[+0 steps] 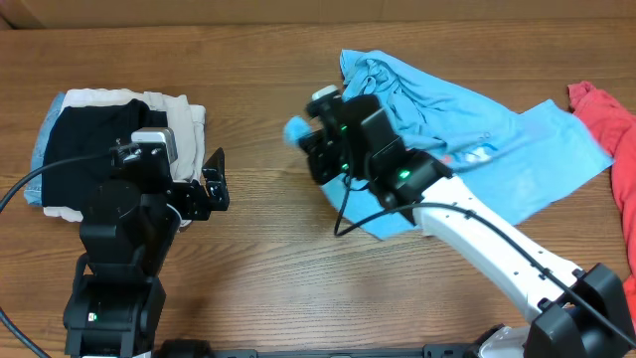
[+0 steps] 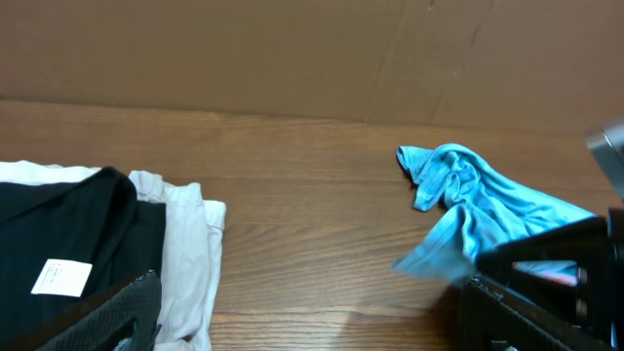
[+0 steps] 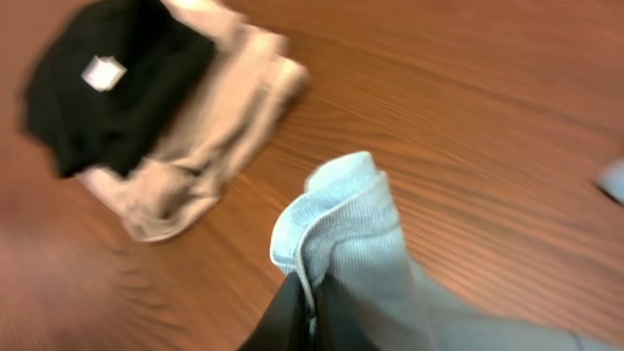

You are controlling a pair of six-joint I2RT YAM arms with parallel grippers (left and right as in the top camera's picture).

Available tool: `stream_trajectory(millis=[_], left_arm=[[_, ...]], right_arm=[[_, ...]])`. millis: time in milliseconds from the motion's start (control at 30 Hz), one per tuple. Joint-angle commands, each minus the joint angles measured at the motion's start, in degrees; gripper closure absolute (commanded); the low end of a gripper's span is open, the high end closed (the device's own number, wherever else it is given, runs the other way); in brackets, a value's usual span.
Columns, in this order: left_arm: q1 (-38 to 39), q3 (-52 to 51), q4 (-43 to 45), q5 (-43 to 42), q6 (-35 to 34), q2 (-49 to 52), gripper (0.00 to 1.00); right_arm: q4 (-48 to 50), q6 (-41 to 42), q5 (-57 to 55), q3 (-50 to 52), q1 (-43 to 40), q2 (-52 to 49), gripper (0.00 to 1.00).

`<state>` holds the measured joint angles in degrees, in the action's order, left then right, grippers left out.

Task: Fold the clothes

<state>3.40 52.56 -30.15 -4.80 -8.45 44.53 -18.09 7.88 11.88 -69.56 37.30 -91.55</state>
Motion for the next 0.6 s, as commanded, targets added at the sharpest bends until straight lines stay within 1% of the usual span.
stream_trajectory(millis=[0, 33, 133, 233, 267, 333, 467, 567], left_arm=[[0.39, 1.4, 0.42, 0.94, 0.72, 1.03, 0.0], [0.39, 1.4, 0.37, 0.72, 0.72, 1.38, 0.0], [0.39, 1.4, -0.13, -1.07, 0.7, 2.78, 0.0], [0.48, 1.4, -0.96, -4.5, 0.68, 4.68, 0.0], [0.9, 1.4, -1.36, -5.81, 0.68, 6.45, 0.0], [2.49, 1.4, -1.73, -5.79, 0.66, 9.2, 0.0], [8.87, 1.4, -1.27, -5.79, 0.72, 16.79, 0.0], [14.75, 1.4, 0.09, -5.77, 0.7, 25.14, 0.0]], right_arm=[[-0.39, -0.39, -6.34, -0.98, 0.9, 1.55, 0.38], [-1.4, -0.37, -9.77, -1.01, 0.5, 1.6, 0.35], [-5.03, -0.13, -16.7, -1.11, -2.4, 3.21, 0.0], [-7.39, -0.17, -18.36, -1.22, -7.19, 6.27, 0.0], [-8.72, -0.17, -18.32, -1.31, -10.1, 8.24, 0.0], [-11.28, -0.17, -18.29, -1.31, -13.51, 10.84, 0.0], [-18.03, -0.2, -18.27, -1.31, -20.33, 15.32, 0.0], [-22.08, -0.13, -18.27, -1.31, -24.13, 16.46, 0.0]])
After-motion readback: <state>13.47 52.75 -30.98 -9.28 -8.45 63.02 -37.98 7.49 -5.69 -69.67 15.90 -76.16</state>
